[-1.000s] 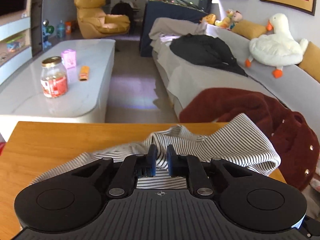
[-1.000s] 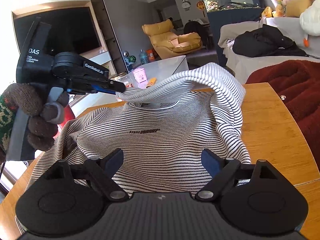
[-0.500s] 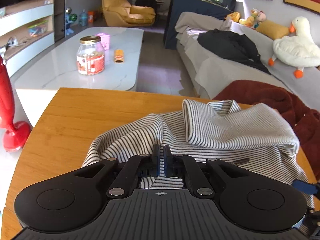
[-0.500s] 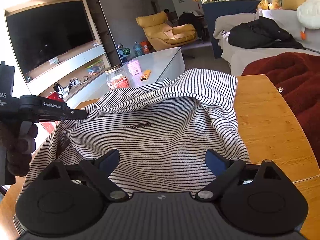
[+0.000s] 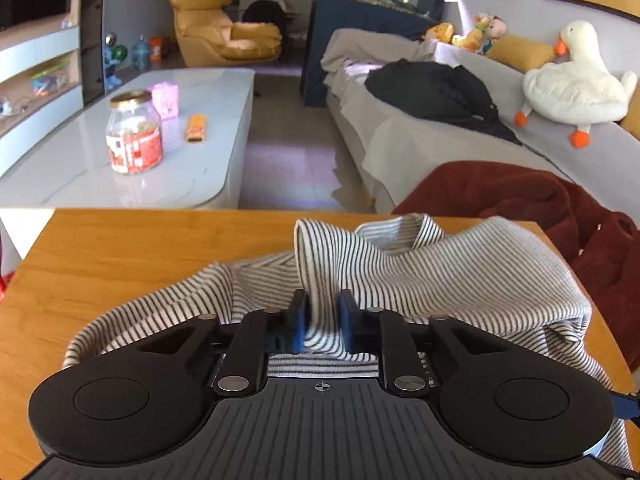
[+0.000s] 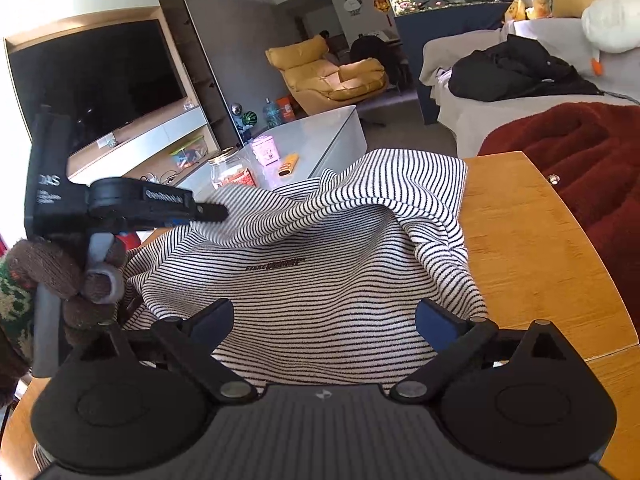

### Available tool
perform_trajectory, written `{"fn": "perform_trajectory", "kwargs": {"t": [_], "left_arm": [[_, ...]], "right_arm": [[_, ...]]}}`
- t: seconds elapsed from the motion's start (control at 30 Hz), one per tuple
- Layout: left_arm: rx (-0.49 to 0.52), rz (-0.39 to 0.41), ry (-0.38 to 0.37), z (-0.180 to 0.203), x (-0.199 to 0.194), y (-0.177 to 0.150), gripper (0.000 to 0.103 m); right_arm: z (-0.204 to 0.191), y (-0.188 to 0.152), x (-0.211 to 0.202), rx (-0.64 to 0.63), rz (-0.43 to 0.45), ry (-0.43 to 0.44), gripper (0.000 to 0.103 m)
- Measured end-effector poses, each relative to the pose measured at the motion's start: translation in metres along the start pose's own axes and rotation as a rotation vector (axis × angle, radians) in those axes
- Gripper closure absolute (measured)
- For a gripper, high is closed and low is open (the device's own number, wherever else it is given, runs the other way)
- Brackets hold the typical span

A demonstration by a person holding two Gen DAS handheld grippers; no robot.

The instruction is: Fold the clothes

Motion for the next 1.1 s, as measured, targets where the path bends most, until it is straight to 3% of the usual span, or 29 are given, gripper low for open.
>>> {"fn": "perform_trajectory", "kwargs": {"t": [0.03, 0.13, 0.23, 0.33, 0.43, 0.5, 0.57, 0.6, 0.67, 0.73, 0.8, 0.87, 1.03, 1.07, 1.1], "left_arm": [[0.006, 0.04, -0.009, 0.0, -0.014, 0.002, 0.095], [-0.013, 0.094, -0.008, -0.01, -0.043, 0.005, 0.095], [-0.021, 0.042, 0.039, -0.027, -0.039, -0.003, 0.095], [-0.008, -0.058, 0.081, -0.038, -0.011, -0.02, 0.094], [-0.003, -0.073, 0.061, -0.048, -0.008, -0.024, 0.087], [-0.053, -0.055, -0.013, -0.057, -0.026, -0.019, 0.078], [-0.073, -0.008, -0.051, -0.066, -0.052, -0.014, 0.038], [-0.07, 0.018, -0.056, -0.07, -0.066, -0.013, 0.031], [-0.042, 0.061, -0.047, -0.077, -0.091, -0.012, 0.016], [-0.028, 0.086, -0.035, -0.083, -0.11, -0.012, 0.007], [-0.032, 0.098, -0.02, -0.089, -0.121, -0.013, 0.007], [-0.052, 0.112, 0.001, -0.096, -0.128, -0.014, 0.004], [-0.134, 0.159, 0.023, -0.116, -0.146, -0.019, 0.0], [-0.153, 0.168, 0.024, -0.121, -0.149, -0.02, 0.0], [-0.172, 0.177, 0.025, -0.125, -0.153, -0.021, 0.0]], "right_arm": [[0.0, 0.0, 0.0, -0.002, -0.001, 0.001, 0.005], [0.001, 0.001, 0.001, 0.003, -0.009, 0.003, 0.005], [0.001, 0.002, 0.003, 0.007, -0.016, -0.001, 0.005], [0.0, 0.003, 0.007, 0.009, -0.04, -0.011, 0.002], [-0.003, 0.005, 0.011, -0.008, -0.064, -0.022, 0.0], [-0.01, 0.005, 0.006, -0.024, -0.036, -0.064, 0.0], [-0.027, 0.003, -0.009, -0.071, 0.022, -0.056, 0.0], [-0.038, 0.002, -0.016, -0.103, 0.036, -0.034, 0.001], [-0.07, -0.004, -0.029, -0.235, 0.024, 0.027, 0.012], [-0.108, -0.016, -0.034, -0.408, -0.02, 0.067, 0.042], [-0.142, -0.03, -0.033, -0.541, -0.102, 0.151, 0.053], [-0.169, -0.044, -0.026, -0.632, -0.16, 0.206, 0.053], [-0.202, -0.071, 0.008, -0.87, -0.178, 0.102, 0.053], [-0.207, -0.067, 0.011, -0.877, -0.17, 0.104, 0.059], [-0.212, -0.062, 0.014, -0.885, -0.17, 0.099, 0.09]]}}
Point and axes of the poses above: each gripper's, at about its wrist camera, not at the fingertips, and x roughly the way its jaws point, z to its right, y to its top, the point moved 3 cm from there along x, roughly the way its jaws point, and after that the axes turned 10 degrees about -z, right-handed, at the moved point
